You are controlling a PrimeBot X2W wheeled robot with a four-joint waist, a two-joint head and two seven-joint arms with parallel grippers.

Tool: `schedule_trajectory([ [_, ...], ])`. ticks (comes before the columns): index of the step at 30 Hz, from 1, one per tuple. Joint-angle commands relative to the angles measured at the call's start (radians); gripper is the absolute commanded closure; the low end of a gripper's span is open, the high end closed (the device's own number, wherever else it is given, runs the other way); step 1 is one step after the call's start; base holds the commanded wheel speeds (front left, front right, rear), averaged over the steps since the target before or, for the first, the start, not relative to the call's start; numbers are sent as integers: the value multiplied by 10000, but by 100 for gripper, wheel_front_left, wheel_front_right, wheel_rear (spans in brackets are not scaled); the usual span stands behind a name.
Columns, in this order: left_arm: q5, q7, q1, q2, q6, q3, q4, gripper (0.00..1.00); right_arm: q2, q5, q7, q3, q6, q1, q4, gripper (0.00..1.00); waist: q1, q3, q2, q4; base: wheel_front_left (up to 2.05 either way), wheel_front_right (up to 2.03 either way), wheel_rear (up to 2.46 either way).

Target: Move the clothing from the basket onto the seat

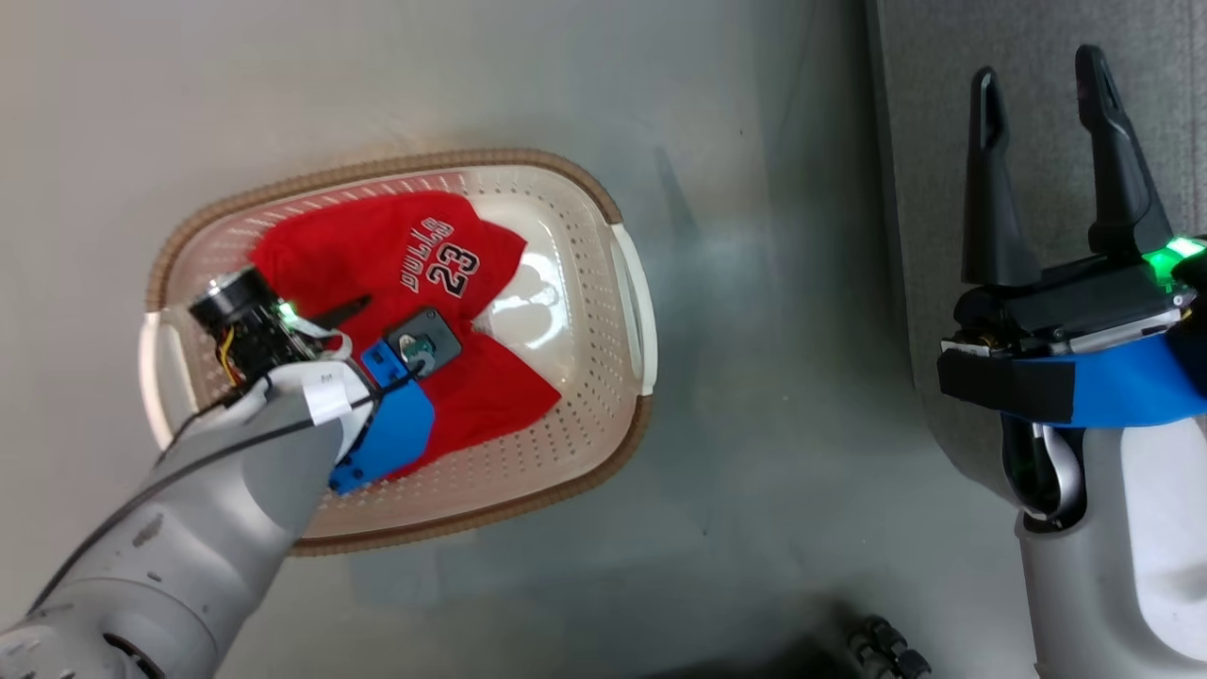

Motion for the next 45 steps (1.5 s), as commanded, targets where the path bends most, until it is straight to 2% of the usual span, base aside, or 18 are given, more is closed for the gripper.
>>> schedule_trajectory([
  [1, 23, 106, -303, 108, 3, -146, 50, 0, 18, 79, -6, 85, 5, -224, -229, 0, -2, 676, 1, -360, 0, 0, 0],
  [20, 6, 309, -1256, 460, 3, -473, 226, 0, 18, 153, -6, 532, 5, -68, -2226, 0, -2, 2352, 1, -1113, 0, 0, 0],
  [30, 292, 559, -1411, 431, 5, -482, 571, 0, 18, 27, -6, 466, 5, 323, -2813, 0, -2, 2473, 1, -1132, 0, 0, 0],
  [31, 316, 589, -1398, 441, 5, -481, 597, 14, 18, 27, -6, 463, 5, 314, -2835, 0, -2, 2473, 1, -1127, 0, 0, 0],
  [32, 337, 616, -1392, 438, 5, -480, 621, 53, 18, 13, -6, 468, 5, 303, -2856, 0, -2, 2472, 1, -1121, 0, 0, 0],
  [33, 309, 641, -1390, 433, 4, -482, 645, 79, 18, -4, -5, 469, 5, 283, -2876, 0, -2, 2473, 1, -1113, 0, 0, 0],
  [34, 272, 630, -1387, 428, 4, -484, 662, 100, 18, -11, -5, 475, 5, 258, -2903, 0, -2, 2475, 1, -1104, 0, 0, 0],
  [40, 209, 497, -1412, 381, 4, -482, 707, 100, 18, -62, -5, 524, 5, 80, -2901, 0, -2, 2459, 1, -1029, 0, 0, 0],
  [45, 287, 130, -1239, 129, 4, -482, 671, 100, 18, -177, -5, 490, 5, -84, -2792, 0, -2, 2108, 1, -799, 0, 0, 0],
])
